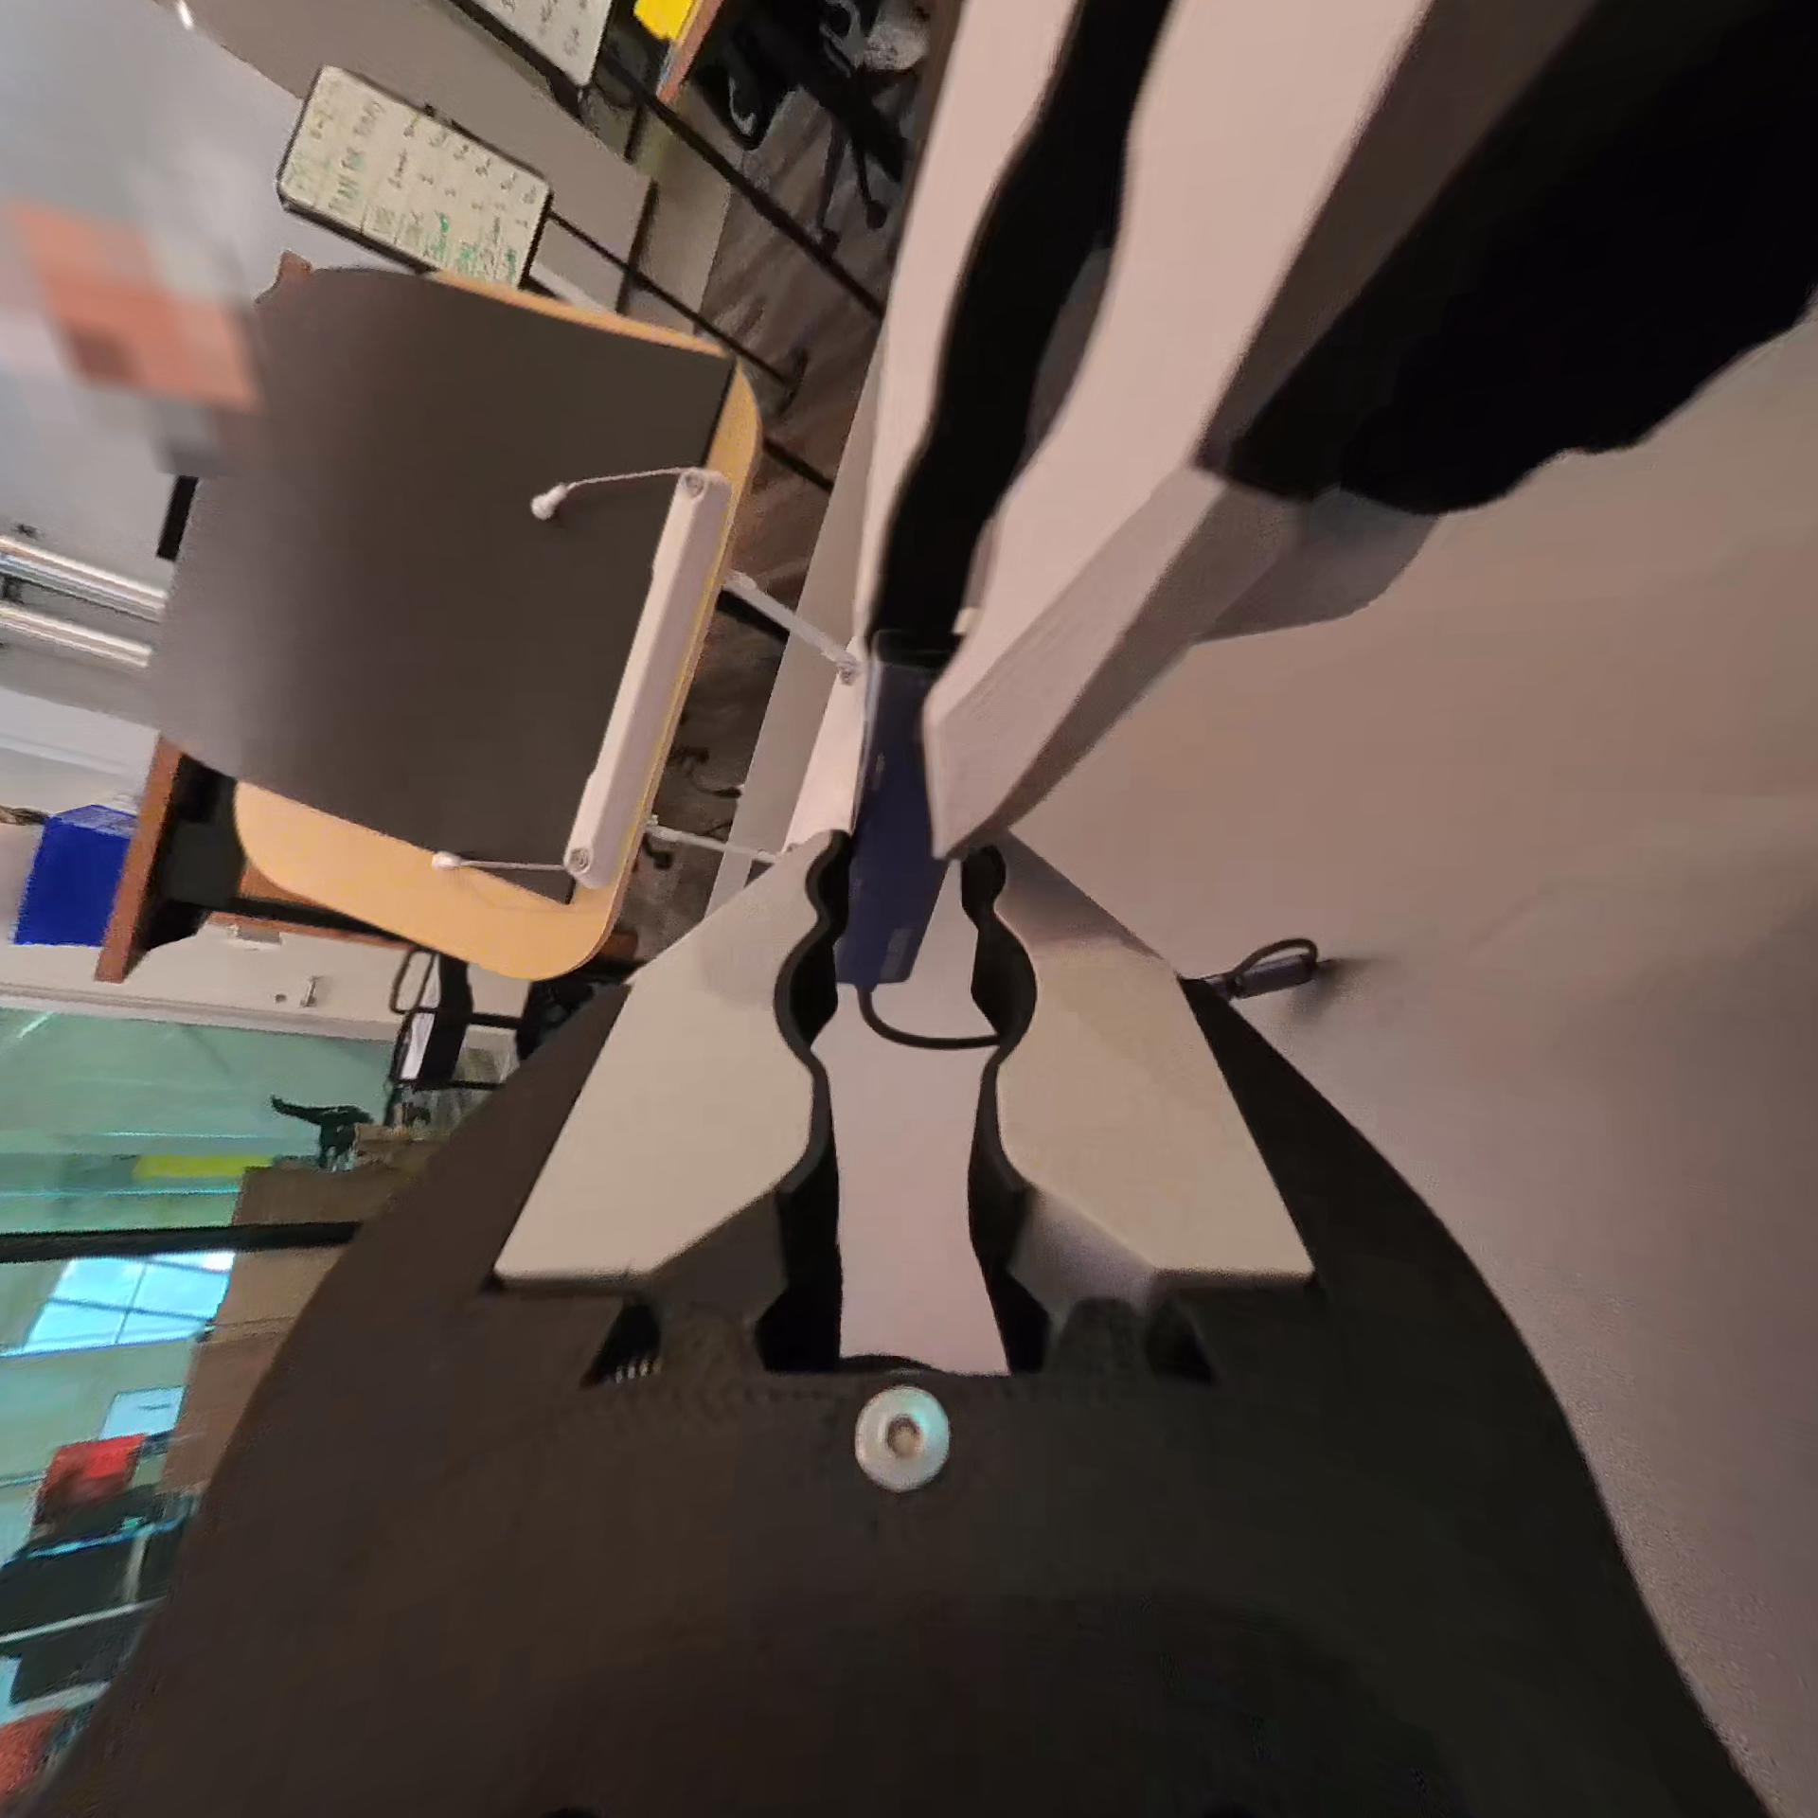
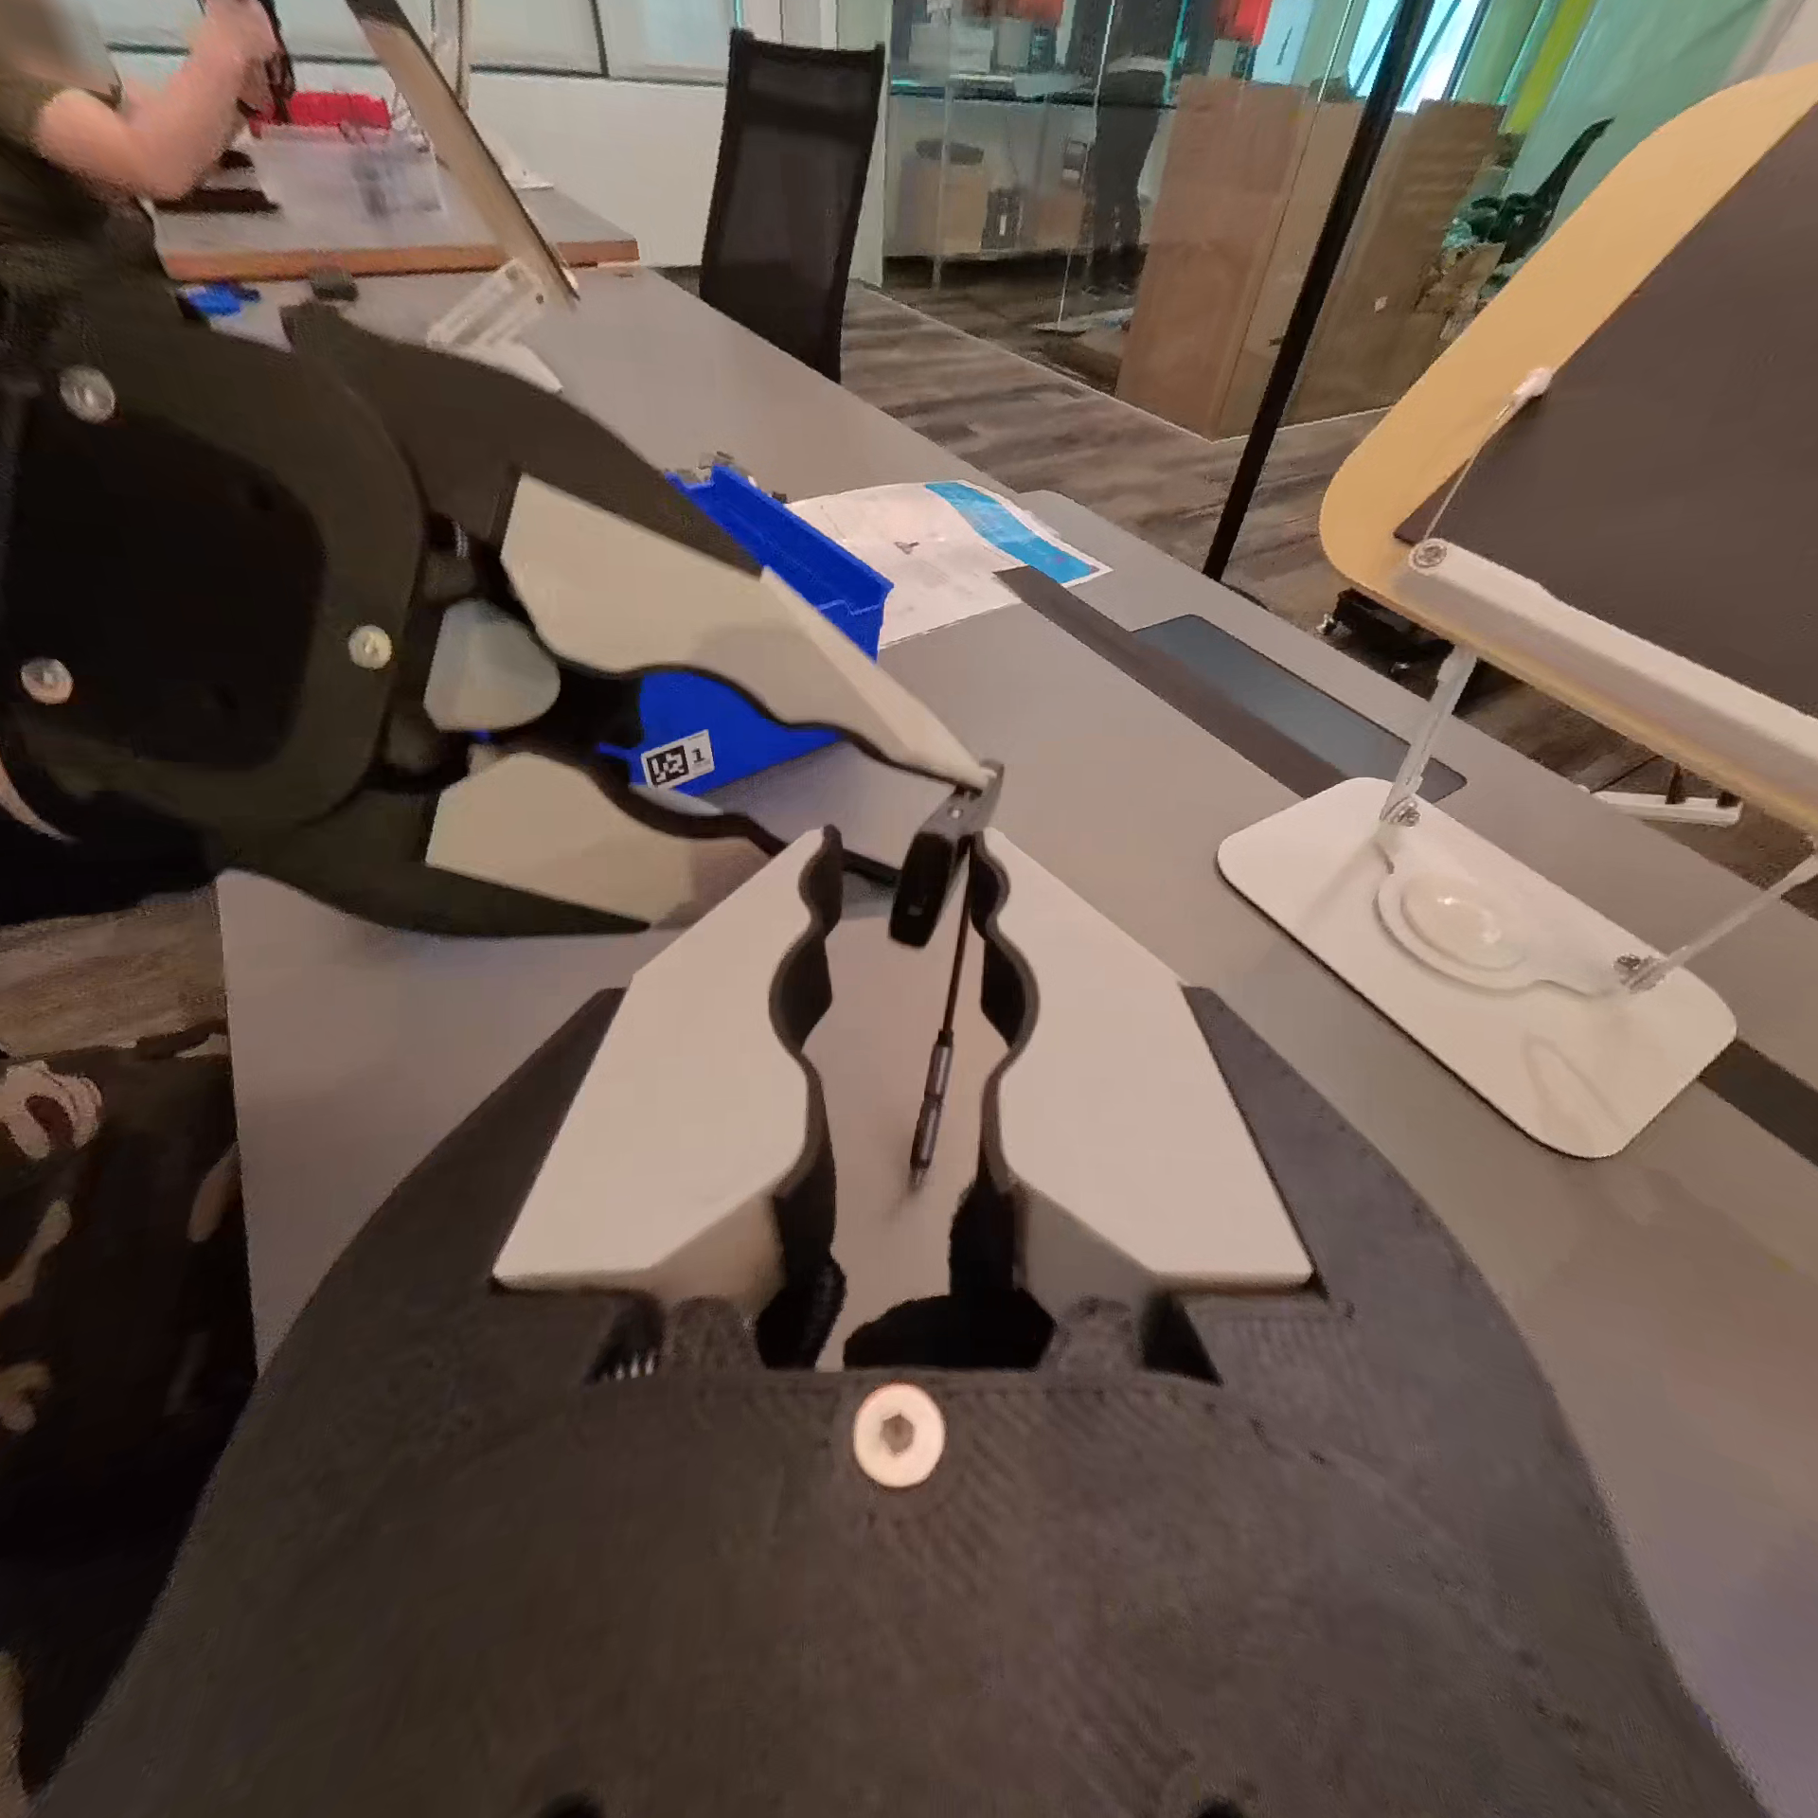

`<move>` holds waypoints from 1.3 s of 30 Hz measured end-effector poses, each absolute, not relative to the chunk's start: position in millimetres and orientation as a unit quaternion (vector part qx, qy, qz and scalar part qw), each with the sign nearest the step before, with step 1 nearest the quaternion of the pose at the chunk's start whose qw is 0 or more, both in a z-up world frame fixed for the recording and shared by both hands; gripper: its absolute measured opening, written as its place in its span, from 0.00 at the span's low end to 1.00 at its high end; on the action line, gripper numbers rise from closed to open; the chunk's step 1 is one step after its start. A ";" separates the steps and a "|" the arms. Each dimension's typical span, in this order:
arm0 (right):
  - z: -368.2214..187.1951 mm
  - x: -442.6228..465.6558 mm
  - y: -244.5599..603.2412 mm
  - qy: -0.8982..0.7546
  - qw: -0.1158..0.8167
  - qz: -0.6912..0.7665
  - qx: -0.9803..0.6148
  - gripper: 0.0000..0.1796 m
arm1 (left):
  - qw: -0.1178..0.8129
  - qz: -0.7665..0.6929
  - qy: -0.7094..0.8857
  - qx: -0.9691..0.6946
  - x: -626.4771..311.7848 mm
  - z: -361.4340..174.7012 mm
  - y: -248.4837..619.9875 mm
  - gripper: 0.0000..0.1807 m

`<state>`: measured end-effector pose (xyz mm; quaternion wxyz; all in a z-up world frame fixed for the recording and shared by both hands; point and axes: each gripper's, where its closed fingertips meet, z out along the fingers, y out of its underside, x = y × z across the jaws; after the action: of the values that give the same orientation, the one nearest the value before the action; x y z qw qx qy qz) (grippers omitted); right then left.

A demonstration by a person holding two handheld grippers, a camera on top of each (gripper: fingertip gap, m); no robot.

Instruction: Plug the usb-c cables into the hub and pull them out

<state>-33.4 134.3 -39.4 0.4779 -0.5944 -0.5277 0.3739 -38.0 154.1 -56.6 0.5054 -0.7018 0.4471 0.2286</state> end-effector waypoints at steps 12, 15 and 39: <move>-69.1 -26.8 144.4 -0.457 0.382 0.514 -0.617 0.04 | 0.460 0.169 0.433 -0.756 -42.2 -83.5 129.6 0.29; -98.8 -28.2 144.9 -0.456 0.316 0.541 -0.632 0.04 | 0.439 0.162 0.426 -0.774 -70.3 -76.0 106.8 0.27; -226.8 -34.1 148.9 -0.499 0.135 0.442 -0.733 0.08 | 0.091 0.130 0.274 -0.948 -323.5 -233.8 -27.4 0.17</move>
<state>-34.1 148.9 -226.8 0.1350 -0.7333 -0.4986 0.4420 -323.5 -27.4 -233.8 0.0905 -0.9485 0.2744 0.1298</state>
